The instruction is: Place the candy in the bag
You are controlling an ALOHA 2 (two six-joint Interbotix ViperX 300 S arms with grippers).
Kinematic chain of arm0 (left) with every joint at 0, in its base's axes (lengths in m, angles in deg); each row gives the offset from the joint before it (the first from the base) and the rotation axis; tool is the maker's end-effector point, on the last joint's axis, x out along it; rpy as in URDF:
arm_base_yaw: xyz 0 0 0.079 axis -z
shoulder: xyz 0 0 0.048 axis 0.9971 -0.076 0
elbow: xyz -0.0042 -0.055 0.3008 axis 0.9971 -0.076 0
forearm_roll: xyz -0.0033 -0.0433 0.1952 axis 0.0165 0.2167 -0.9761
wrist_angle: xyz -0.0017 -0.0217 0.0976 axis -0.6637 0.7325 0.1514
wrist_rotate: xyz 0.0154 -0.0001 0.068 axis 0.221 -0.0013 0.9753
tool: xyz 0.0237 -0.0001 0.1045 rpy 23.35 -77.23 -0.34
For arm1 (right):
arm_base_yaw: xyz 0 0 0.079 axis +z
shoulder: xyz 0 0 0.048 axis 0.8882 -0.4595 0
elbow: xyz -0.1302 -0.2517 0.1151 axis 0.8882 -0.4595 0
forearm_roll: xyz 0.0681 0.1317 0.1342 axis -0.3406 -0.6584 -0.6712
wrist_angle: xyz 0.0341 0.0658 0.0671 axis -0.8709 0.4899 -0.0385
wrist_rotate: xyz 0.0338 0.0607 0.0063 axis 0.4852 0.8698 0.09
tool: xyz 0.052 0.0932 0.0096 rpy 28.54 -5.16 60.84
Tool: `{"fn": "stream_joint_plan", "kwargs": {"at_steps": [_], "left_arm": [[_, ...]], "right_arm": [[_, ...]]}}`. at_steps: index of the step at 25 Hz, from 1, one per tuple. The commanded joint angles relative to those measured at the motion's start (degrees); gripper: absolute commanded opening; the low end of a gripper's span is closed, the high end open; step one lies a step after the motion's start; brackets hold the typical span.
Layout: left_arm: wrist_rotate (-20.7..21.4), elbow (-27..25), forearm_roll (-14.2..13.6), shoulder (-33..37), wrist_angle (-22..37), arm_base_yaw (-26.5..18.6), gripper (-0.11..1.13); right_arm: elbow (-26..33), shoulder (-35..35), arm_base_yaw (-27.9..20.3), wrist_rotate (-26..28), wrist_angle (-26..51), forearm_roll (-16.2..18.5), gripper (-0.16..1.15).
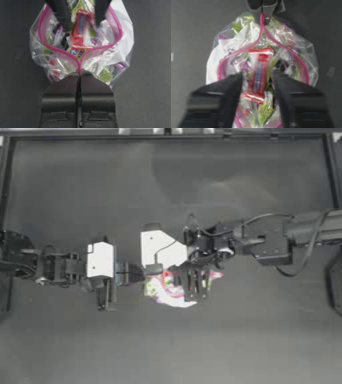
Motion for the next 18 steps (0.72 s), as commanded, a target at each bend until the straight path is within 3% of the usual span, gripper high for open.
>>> {"fn": "stream_joint_plan", "kwargs": {"at_steps": [1,9,18], "left_arm": [[0.1,0.4,-0.2,1.8,-0.3,0.0,0.03],[0.1,0.2,-0.2,1.9,-0.3,0.1,0.03],[0.3,-0.3,-0.2,4.9,0.2,0.5,0.03]], "right_arm": [[1.9,1.0,0.2,0.0,-0.2,-0.2,0.88],[2.5,5.1,0.1,-0.4,0.3,-0.5,0.88],[-2.6,15.2,0.1,0.3,-0.8,0.0,0.88]]}}
